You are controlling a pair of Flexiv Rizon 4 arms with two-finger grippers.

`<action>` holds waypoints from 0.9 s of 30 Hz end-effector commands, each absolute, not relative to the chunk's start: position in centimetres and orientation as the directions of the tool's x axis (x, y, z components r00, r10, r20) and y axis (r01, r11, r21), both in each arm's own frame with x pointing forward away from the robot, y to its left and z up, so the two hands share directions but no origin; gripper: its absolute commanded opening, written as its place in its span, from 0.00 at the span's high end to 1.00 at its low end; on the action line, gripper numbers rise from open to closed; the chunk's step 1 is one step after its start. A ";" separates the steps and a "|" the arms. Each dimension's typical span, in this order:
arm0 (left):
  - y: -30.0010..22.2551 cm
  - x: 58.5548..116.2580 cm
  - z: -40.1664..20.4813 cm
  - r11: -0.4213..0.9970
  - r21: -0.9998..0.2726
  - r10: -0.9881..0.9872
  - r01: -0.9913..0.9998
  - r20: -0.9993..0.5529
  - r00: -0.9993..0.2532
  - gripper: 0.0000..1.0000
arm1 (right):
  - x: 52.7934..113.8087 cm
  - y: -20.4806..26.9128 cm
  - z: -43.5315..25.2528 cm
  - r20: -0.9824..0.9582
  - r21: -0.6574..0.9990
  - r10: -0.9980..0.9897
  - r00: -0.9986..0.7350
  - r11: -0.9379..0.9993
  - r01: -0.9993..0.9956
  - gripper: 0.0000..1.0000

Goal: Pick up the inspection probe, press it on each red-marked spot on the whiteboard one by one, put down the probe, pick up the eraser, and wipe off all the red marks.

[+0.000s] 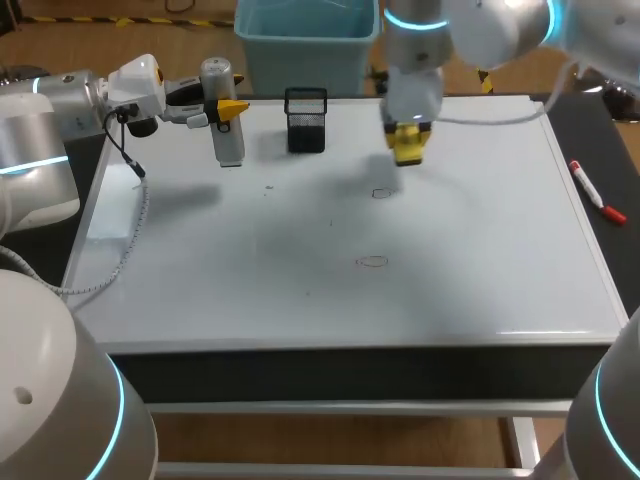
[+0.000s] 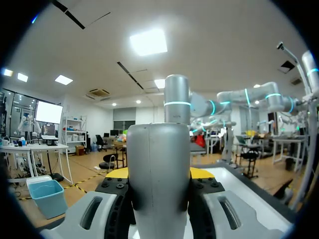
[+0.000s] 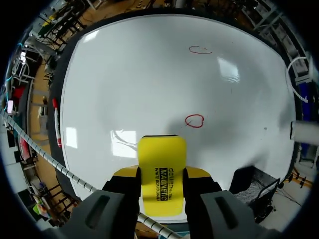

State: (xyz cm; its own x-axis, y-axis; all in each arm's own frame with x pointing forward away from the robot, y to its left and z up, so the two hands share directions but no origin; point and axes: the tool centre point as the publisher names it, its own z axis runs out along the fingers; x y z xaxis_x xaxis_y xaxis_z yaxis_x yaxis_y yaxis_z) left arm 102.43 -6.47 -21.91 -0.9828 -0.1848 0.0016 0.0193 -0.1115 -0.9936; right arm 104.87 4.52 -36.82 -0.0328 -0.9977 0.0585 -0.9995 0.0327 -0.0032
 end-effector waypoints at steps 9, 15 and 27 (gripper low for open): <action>-6.5 102.4 -21.7 -0.110 -0.994 -0.185 0.018 0.002 -0.983 1.00 | 107.3 -4.9 -38.4 0.039 0.048 -0.992 -0.122 0.124 -0.991 1.00; -6.5 102.4 -21.7 -0.110 -0.994 -0.185 0.018 0.002 -0.983 1.00 | 107.4 -7.1 -38.2 0.043 0.039 -0.992 -0.116 0.117 -0.992 1.00; -6.5 102.4 -21.7 -0.110 -0.994 -0.185 0.018 0.002 -0.983 1.00 | 106.7 -9.6 -37.6 0.003 0.005 -0.996 -0.091 0.091 -0.996 1.00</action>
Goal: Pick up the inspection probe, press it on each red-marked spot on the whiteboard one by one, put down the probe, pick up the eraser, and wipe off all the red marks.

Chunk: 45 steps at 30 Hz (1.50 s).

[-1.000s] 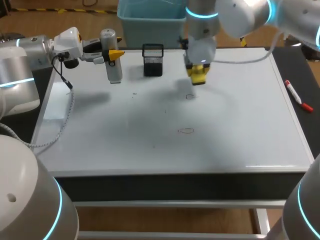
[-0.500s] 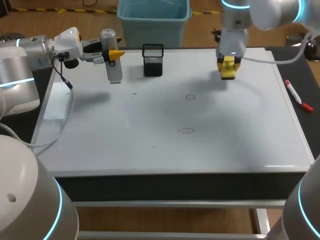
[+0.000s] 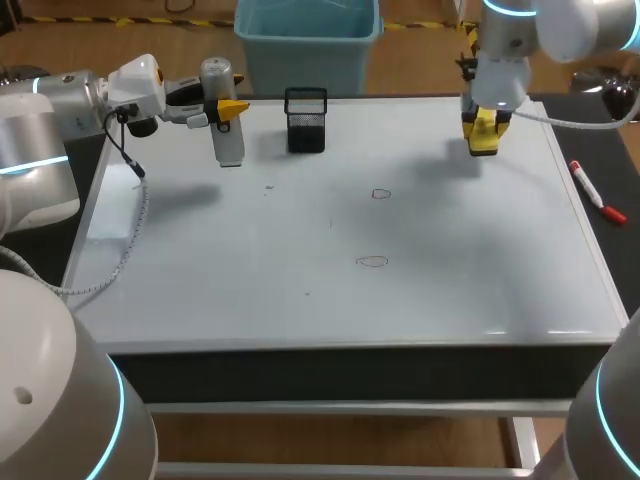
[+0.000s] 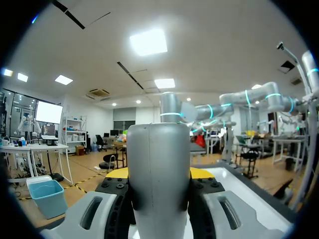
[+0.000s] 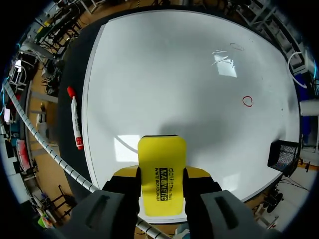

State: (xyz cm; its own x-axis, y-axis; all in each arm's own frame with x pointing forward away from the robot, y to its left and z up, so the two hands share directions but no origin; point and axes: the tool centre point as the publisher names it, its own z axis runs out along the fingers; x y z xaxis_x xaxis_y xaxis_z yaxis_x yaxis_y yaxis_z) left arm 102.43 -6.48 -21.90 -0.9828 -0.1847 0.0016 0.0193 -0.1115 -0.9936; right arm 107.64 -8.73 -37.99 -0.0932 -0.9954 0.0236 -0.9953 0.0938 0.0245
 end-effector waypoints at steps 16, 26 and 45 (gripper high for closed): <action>-6.5 102.4 -21.7 -0.110 -0.994 -0.185 0.018 0.002 -0.983 1.00 | 106.7 -9.6 -37.6 0.003 0.005 -0.996 -0.091 0.091 -0.996 1.00; -10.2 100.0 -21.3 -0.153 -0.988 -0.173 0.023 0.004 -0.985 1.00 | 106.7 -9.6 -37.6 0.003 0.005 -0.996 -0.091 0.091 -0.996 1.00; -25.1 98.1 -21.2 -0.098 -0.994 -0.061 -0.050 0.056 -0.997 1.00 | 106.7 -9.6 -37.6 0.003 0.005 -0.996 -0.091 0.091 -0.996 1.00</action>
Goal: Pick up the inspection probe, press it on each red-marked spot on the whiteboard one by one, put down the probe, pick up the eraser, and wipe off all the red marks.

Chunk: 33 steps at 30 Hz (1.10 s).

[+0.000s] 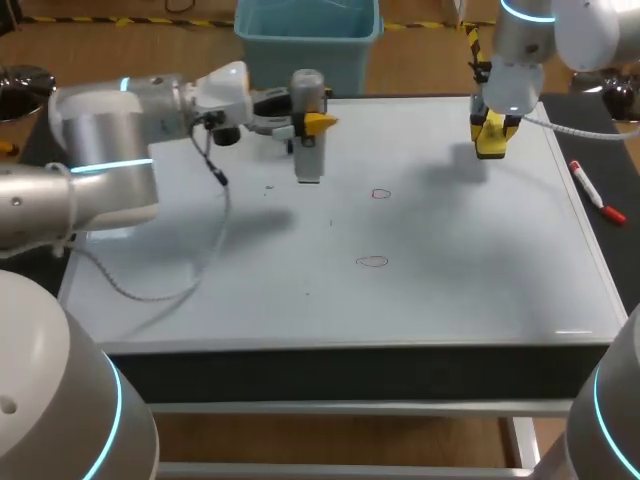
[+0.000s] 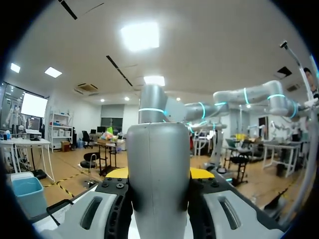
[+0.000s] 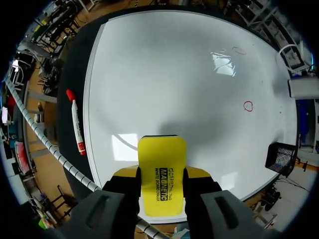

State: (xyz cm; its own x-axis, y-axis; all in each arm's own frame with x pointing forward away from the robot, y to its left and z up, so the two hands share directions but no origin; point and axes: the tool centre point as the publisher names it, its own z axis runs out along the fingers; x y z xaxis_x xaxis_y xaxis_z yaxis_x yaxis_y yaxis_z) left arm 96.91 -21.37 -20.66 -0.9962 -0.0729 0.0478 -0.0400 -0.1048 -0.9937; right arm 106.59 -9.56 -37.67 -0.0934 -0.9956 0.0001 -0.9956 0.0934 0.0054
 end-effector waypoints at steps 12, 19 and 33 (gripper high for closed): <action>-30.8 98.3 -23.0 -0.131 -0.991 -0.078 -0.021 0.031 -0.996 1.00 | 106.7 -9.6 -37.6 0.003 0.005 -0.996 -0.091 0.091 -0.996 1.00; -32.2 98.8 -23.9 -0.130 -0.991 -0.113 -0.020 0.035 -0.993 1.00 | 106.7 -9.6 -37.6 0.003 0.005 -0.996 -0.091 0.091 -0.996 1.00; -34.6 100.4 -25.9 -0.114 -0.993 -0.137 -0.013 0.029 -0.990 1.00 | 106.7 -9.6 -37.6 0.003 0.005 -0.996 -0.091 0.091 -0.996 1.00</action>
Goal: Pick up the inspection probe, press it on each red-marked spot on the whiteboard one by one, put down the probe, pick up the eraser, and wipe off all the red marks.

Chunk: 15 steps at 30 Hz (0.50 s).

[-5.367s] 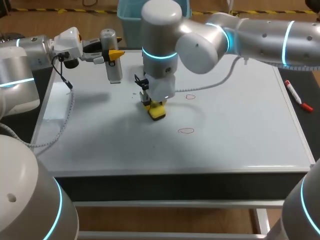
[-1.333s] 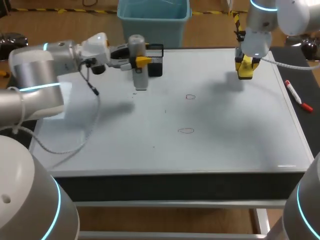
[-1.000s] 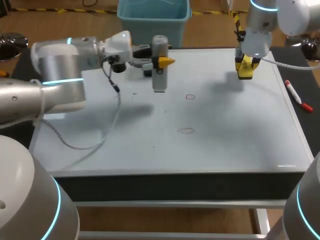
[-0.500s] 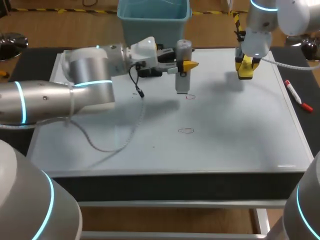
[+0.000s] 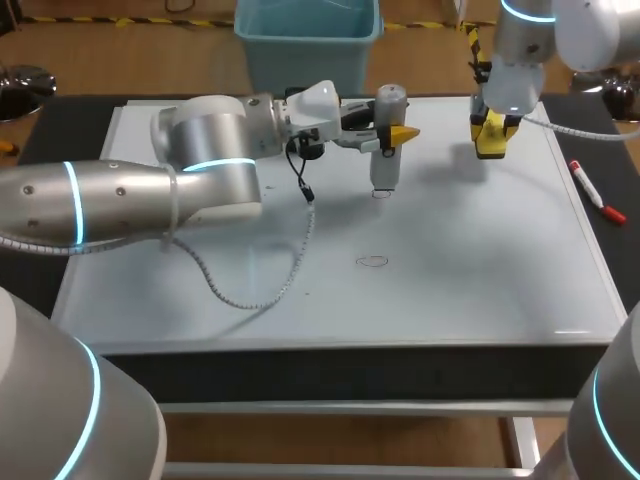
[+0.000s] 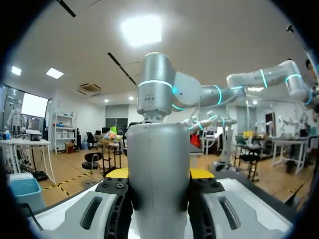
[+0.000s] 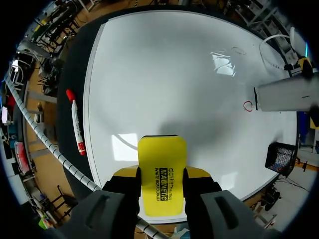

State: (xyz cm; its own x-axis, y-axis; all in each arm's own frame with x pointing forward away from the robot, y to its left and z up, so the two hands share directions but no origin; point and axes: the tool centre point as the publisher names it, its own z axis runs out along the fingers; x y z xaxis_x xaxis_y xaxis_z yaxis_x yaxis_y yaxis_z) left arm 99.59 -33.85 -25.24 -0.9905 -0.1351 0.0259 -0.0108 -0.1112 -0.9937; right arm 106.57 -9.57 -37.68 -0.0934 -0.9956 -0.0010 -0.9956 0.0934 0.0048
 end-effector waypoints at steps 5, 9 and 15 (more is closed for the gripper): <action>-34.5 100.8 -26.6 -0.117 -0.993 -0.151 -0.019 0.037 -0.988 1.00 | 106.7 -9.6 -37.6 0.003 0.005 -0.996 -0.091 0.091 -0.996 1.00; -34.3 100.9 -26.9 -0.126 -0.992 -0.148 -0.015 0.034 -0.988 1.00 | 106.7 -9.6 -37.6 0.003 0.005 -0.996 -0.091 0.091 -0.996 1.00; -33.9 101.1 -27.4 -0.139 -0.990 -0.124 -0.001 0.019 -0.992 1.00 | 106.7 -9.6 -37.6 0.003 0.005 -0.996 -0.091 0.091 -0.996 1.00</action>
State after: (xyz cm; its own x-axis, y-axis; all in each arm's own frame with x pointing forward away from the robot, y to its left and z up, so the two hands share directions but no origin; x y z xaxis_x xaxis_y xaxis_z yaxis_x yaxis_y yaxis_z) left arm 100.66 -34.14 -27.02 -0.9902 -0.1382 0.0197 -0.0017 -0.1289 -0.9917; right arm 106.57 -9.58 -37.69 -0.0934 -0.9956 -0.0012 -0.9956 0.0934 0.0047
